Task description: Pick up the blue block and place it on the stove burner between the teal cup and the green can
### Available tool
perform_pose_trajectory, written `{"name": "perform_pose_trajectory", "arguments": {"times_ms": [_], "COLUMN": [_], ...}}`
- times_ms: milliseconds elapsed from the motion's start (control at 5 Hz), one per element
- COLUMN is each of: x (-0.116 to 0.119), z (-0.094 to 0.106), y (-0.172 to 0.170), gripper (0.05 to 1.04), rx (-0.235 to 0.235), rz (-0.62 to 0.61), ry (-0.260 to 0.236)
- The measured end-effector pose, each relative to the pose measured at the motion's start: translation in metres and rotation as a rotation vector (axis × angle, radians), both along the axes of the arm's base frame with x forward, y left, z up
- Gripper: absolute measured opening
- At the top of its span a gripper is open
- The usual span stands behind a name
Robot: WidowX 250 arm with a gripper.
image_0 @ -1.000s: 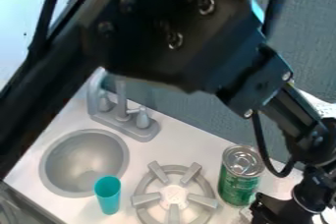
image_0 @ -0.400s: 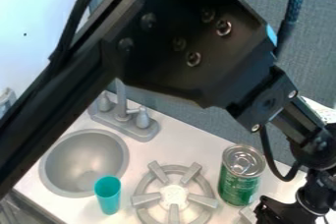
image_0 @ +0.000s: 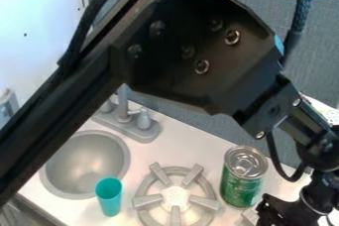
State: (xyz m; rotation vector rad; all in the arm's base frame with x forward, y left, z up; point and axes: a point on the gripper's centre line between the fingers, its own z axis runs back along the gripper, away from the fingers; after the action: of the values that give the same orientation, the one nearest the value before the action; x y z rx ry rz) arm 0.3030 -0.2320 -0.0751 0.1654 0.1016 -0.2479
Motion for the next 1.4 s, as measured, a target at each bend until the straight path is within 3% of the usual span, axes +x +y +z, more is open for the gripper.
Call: {"name": "perform_pose_trajectory", "arguments": {"times_ms": [600, 800, 1000, 1200, 1400], "x": [0.011, 0.012, 0.011, 0.002, 0.001], "z": [-0.009, -0.008, -0.009, -0.002, 0.019], "y": [0.004, 0.004, 0.004, 0.008, 0.024], "gripper": [1.001, 0.961, 0.717, 0.673, 0.660], "rx": [0.010, 0.014, 0.006, -0.029, -0.063], "rz": [0.016, 0.012, 0.002, 0.005, 0.034], "ry": [0.026, 0.023, 0.024, 0.024, -0.002]}}
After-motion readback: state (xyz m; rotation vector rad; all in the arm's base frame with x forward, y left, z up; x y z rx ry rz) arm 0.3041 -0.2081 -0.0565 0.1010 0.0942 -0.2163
